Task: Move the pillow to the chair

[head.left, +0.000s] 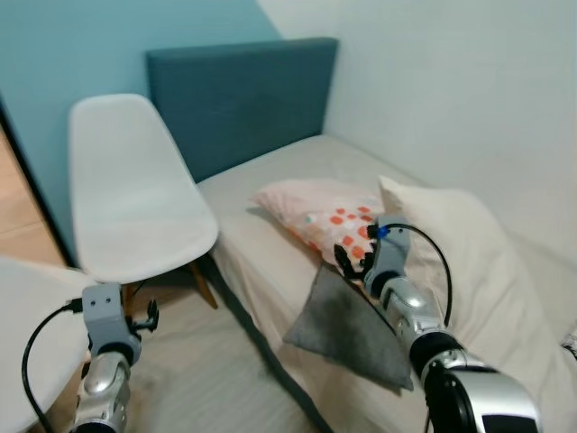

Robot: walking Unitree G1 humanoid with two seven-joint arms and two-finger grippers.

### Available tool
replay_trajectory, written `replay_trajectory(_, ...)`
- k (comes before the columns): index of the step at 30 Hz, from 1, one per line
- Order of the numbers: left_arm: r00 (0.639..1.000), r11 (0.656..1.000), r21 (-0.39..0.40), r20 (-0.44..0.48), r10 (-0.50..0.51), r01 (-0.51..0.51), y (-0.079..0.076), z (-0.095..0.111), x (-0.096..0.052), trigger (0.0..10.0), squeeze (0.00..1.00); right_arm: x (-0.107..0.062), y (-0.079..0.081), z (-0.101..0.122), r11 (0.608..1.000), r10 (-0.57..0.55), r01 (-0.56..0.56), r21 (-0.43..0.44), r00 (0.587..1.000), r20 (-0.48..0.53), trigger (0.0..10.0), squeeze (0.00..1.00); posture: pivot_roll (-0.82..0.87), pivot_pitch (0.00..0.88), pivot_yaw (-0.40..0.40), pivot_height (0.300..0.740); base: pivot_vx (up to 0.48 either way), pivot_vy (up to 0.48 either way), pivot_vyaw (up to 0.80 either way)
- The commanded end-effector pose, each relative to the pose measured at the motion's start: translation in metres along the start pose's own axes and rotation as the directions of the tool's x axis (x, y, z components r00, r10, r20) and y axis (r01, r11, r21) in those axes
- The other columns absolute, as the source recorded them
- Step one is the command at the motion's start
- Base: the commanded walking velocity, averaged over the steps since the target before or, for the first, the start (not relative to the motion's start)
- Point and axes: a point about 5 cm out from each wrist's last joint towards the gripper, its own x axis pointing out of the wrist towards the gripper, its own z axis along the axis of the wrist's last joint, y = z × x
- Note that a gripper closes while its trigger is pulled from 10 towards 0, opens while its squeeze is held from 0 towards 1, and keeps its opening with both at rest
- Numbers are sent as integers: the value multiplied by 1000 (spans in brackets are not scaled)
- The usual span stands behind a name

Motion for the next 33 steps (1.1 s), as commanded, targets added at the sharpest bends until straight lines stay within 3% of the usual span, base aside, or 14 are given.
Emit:
replay_trajectory(1,999,999,-10,11,-40,40,-12,2,2,10000,0,-1,-10,3,999,-31,31,-36,1000,2,10000,0,-49,0,-65,740,420,0,-800)
replay_trajectory(4,999,998,-21,10,-52,52,-14,3,2,10000,0,-5,-28,5,986,-133,132,-104,991,-7,10000,0,-56,0,-68,740,125,0,-800)
replay_trajectory(9,999,999,-21,8,-45,45,-12,3,3,10000,0,-9,-43,7,967,-217,214,-139,976,-7,10000,0,-61,0,-70,740,0,0,-800)
replay_trajectory(11,999,999,-27,-5,-39,38,-11,3,3,10000,0,-10,-51,11,948,-250,244,-204,968,-1,10000,0,-73,0,-68,740,0,0,-800)
replay_trajectory(18,999,999,-11,-14,-49,49,-12,1,2,10000,0,-12,-58,10,928,-269,251,-275,963,-28,10000,0,-82,0,-67,740,0,0,-793)
replay_trajectory(23,998,998,9,-22,-56,57,-14,-2,0,10000,0,-18,-60,-8,919,-277,225,-325,953,-124,10000,0,-89,0,-64,740,0,0,-781)
replay_trajectory(25,999,999,13,-22,-49,50,-13,-2,0,10000,0,-20,-58,-15,923,-262,203,-326,953,-150,10000,0,-91,0,-64,740,0,0,-775)
replay_trajectory(29,999,999,27,-22,-29,30,-9,-2,-1,10000,0,-18,-31,-27,987,-24,-1,-158,988,-155,10000,0,-89,0,-60,740,0,0,0)
replay_trajectory(33,1000,999,38,-18,-20,21,-7,-1,-1,10000,0,-19,-19,-30,990,104,-114,-77,986,-132,10000,0,-84,0,-60,740,0,0,0)
